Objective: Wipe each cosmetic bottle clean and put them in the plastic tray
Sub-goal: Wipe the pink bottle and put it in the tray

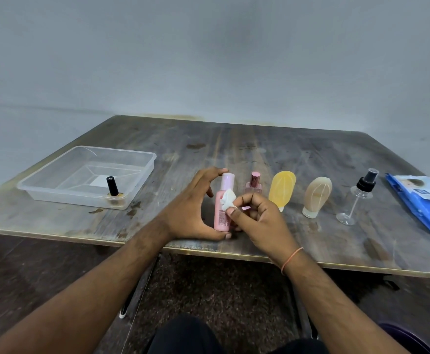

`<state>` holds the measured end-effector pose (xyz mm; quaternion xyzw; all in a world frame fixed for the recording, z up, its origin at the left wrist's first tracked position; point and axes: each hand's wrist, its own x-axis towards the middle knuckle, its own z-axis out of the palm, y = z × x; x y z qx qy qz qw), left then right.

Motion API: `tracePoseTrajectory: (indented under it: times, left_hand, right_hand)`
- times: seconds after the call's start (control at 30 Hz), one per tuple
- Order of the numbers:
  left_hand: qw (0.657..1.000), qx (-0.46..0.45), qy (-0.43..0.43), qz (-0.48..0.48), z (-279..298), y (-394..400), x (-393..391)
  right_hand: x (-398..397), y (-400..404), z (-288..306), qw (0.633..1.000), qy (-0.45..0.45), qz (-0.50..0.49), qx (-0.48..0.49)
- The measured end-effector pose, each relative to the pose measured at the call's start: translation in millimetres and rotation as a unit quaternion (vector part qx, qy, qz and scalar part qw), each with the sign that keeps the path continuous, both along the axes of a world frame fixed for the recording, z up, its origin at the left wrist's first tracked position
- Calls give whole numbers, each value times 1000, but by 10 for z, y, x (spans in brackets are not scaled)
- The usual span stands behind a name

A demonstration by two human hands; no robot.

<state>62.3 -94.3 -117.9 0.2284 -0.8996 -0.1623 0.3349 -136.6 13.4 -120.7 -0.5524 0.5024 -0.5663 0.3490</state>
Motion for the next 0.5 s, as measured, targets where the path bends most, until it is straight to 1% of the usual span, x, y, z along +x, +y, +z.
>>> tracePoseTrajectory:
  times: [0.1, 0.2, 0.3, 0.37, 0.43, 0.5]
  left_hand:
    - [1000, 8, 6, 2, 5, -7, -9]
    - [1000, 12, 19, 9, 10, -21, -12]
    - [999, 22, 35, 18, 18, -23, -5]
    - [999, 27, 33, 17, 8, -27, -4]
    - [999, 29, 29, 16, -1, -28, -6]
    - [999, 31, 26, 13, 3, -16, -7]
  right_hand:
    - [-1, 3, -32, 1000, 19, -11, -10]
    - [25, 47, -31, 994, 85, -46, -41]
    - [40, 99, -26, 966, 204, -89, -128]
    - [41, 147, -29, 946, 269, -68, -166]
    - [59, 192, -53, 921, 338, -50, -188]
    - [76, 196, -56, 908, 368, -62, -191]
